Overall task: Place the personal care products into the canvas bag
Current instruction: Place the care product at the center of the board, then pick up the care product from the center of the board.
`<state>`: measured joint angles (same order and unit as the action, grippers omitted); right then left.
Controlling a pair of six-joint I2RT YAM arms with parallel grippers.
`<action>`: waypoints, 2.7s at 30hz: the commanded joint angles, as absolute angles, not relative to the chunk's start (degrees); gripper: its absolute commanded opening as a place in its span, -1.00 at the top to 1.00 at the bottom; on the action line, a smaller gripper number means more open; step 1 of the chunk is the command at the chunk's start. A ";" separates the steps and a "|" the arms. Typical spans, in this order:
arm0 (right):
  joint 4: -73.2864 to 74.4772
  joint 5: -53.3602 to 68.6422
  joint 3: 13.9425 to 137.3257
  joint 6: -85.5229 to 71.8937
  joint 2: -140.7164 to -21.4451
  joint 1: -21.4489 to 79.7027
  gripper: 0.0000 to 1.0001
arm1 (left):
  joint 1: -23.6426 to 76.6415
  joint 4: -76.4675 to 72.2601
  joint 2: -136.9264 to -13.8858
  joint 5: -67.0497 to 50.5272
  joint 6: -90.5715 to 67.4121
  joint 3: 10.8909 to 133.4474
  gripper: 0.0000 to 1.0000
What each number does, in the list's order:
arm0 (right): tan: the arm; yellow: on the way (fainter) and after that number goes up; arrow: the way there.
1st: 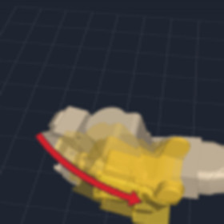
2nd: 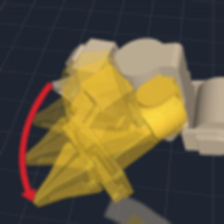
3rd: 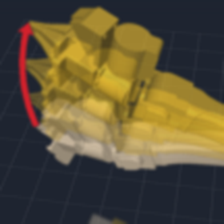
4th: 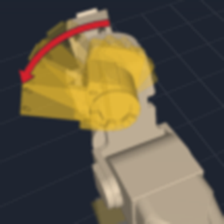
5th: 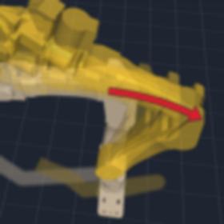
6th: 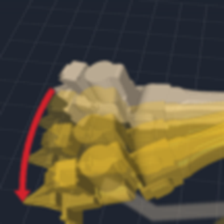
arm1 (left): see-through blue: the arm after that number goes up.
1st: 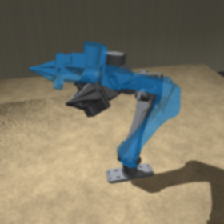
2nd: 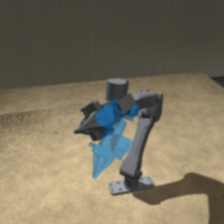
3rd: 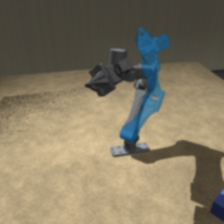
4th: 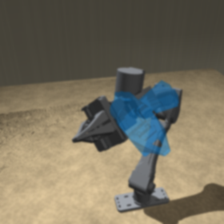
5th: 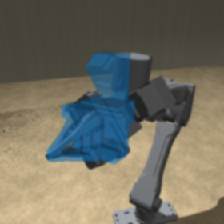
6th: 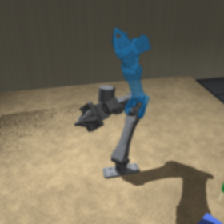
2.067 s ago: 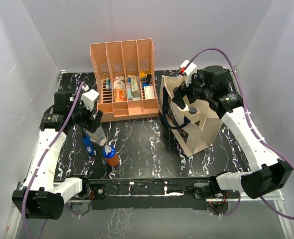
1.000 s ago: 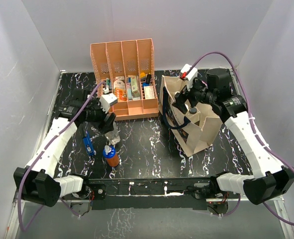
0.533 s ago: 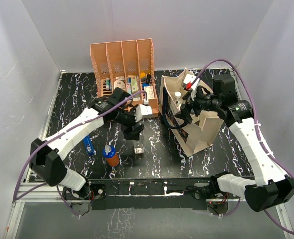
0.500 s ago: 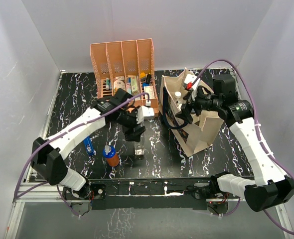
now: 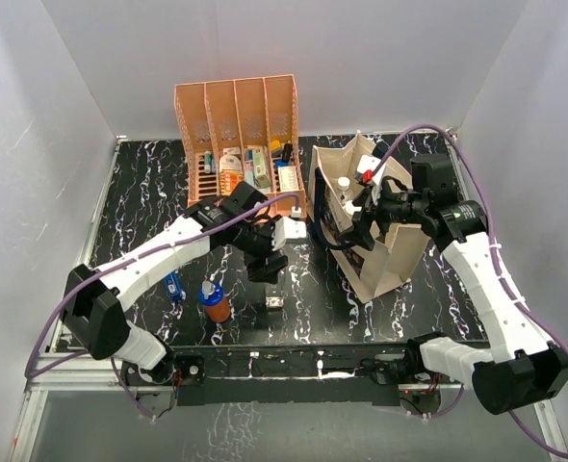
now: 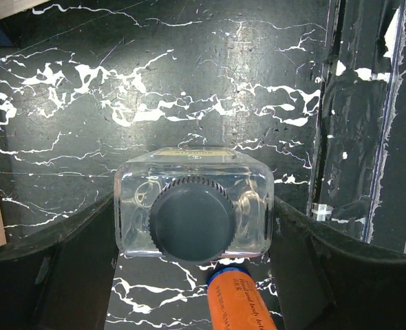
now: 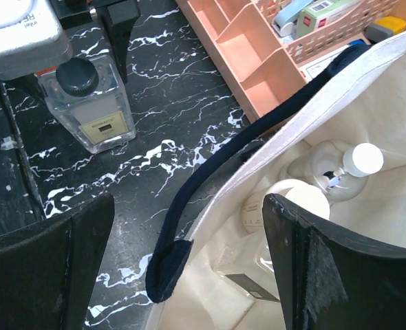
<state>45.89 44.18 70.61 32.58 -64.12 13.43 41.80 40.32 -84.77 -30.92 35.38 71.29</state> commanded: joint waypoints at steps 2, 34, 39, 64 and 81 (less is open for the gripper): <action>41.81 48.07 70.11 32.43 -64.37 13.27 -0.84 | 42.01 39.11 -81.54 -33.57 35.51 69.93 0.03; 41.68 34.70 80.44 33.75 -67.88 28.29 -0.82 | 17.51 41.72 -67.26 -42.79 28.68 73.49 -0.95; 43.74 38.64 80.51 35.20 -68.11 29.75 -0.84 | 12.65 36.60 -65.83 -35.74 22.48 73.39 -0.95; 25.38 37.04 60.03 32.43 -76.60 44.00 -0.97 | 1.17 27.69 -60.57 -25.11 13.61 68.98 -0.94; 20.98 34.89 62.08 29.78 -82.86 48.44 -0.97 | 0.53 27.60 -59.95 -26.05 13.99 68.57 -0.94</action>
